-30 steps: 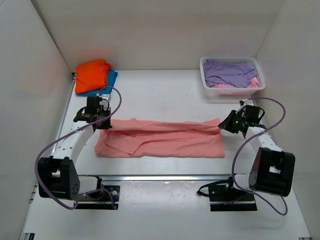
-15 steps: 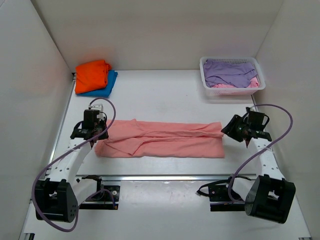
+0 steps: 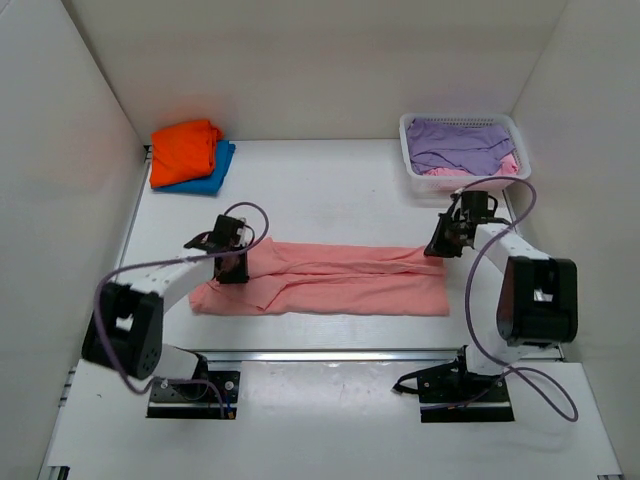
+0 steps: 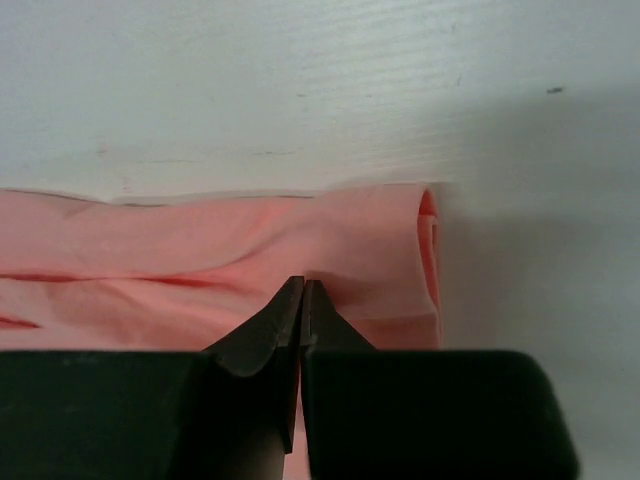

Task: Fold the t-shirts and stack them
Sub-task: Rotate the tshirt 90 degrees

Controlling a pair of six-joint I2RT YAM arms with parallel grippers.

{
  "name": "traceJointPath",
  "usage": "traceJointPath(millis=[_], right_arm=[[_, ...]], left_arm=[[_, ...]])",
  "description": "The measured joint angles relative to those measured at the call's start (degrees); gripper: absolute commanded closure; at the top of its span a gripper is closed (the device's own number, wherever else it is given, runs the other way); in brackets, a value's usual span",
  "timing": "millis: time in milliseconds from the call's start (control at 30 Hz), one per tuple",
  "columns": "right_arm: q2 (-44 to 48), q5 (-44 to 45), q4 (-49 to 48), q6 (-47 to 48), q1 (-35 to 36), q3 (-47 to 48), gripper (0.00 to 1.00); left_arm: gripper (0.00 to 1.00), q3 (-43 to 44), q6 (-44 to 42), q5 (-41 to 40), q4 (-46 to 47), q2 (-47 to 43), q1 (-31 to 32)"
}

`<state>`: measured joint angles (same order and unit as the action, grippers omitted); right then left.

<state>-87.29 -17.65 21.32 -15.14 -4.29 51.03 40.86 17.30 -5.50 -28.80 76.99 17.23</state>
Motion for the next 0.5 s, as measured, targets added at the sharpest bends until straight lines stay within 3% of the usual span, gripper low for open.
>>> traceJointPath(millis=[100,233,333,500], right_arm=[[-4.39,2.47,2.16,-0.63,1.73,1.64,1.00],[-6.71,4.76,5.29,-4.48,3.91,0.98,1.00],[-3.06,6.49,3.56,-9.60,7.82,-3.19,1.00],[6.71,7.17,-0.72,-22.03,21.18,-14.14,1.00]], left_arm=[[0.69,4.55,0.98,-0.04,-0.22,8.92,1.14],[0.73,17.62,1.22,0.20,-2.67,21.90,1.44],[0.77,32.33,0.96,0.48,-5.11,33.03,1.49],[0.74,63.34,-0.61,2.40,-12.44,53.13,2.10]])
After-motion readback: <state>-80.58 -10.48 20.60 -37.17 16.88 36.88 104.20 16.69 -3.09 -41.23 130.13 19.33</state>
